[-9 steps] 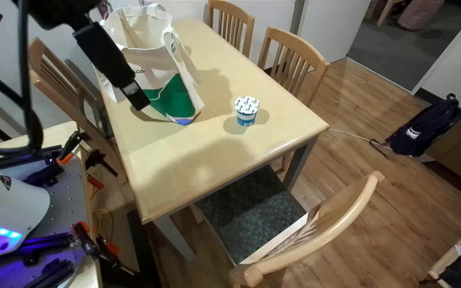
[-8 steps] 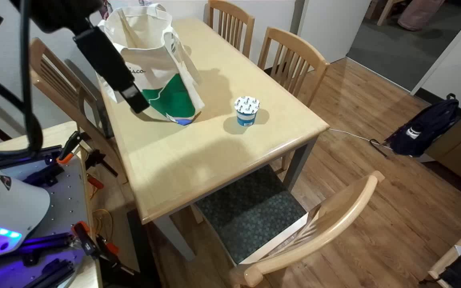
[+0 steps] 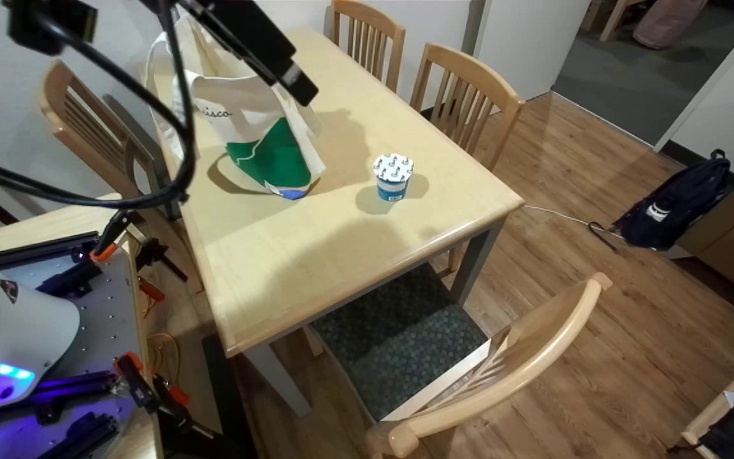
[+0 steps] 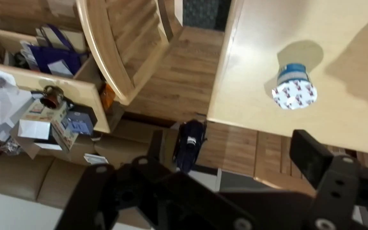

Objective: Push the carrier bag down

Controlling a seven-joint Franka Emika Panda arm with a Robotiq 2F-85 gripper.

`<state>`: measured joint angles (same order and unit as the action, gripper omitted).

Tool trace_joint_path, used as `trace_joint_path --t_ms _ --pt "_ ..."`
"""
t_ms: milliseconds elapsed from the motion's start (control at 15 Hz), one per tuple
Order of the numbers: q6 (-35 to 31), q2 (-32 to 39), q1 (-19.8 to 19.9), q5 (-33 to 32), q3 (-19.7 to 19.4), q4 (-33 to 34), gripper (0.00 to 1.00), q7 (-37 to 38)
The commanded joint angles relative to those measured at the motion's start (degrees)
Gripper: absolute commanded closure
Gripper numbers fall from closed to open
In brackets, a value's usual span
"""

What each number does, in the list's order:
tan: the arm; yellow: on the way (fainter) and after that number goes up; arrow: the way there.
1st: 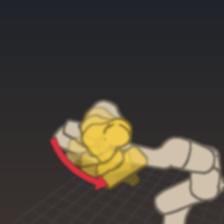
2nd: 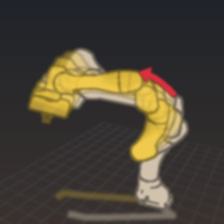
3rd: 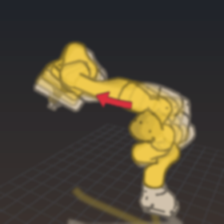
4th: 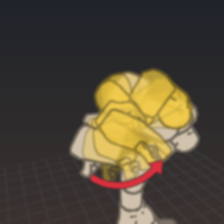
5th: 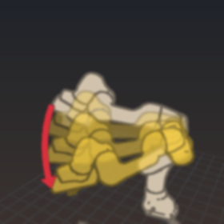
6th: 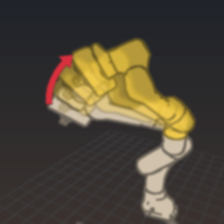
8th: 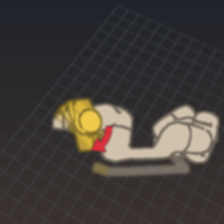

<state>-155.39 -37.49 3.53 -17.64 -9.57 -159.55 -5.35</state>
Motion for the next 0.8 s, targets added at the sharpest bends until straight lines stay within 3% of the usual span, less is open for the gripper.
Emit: trace_joint_path --t_ms 0,67,133,200,333,467,600,667,733 --pt "-15.9 13.3 -11.3 4.8 -10.8 5.0 0.0 -3.7" --pt "-20.7 16.5 -16.7 7.5 -15.4 6.2 0.0 -5.9" --pt "-25.7 19.0 -21.1 14.4 -17.3 6.0 0.0 -11.0" --pt "-26.3 17.3 -25.8 18.7 -18.4 4.9 0.0 -12.9" --pt "-23.3 16.1 -35.2 28.2 -21.9 7.2 0.0 -19.4" --pt "-17.5 15.2 -45.0 34.8 -28.1 11.5 0.0 -26.1" --pt "-13.1 18.7 -54.8 39.2 -37.8 17.4 0.0 -33.0" --pt "-16.7 16.4 -48.1 35.0 -30.6 12.5 0.0 -26.0" --pt "-15.0 16.8 -51.9 36.3 -34.5 14.6 0.0 -28.5"
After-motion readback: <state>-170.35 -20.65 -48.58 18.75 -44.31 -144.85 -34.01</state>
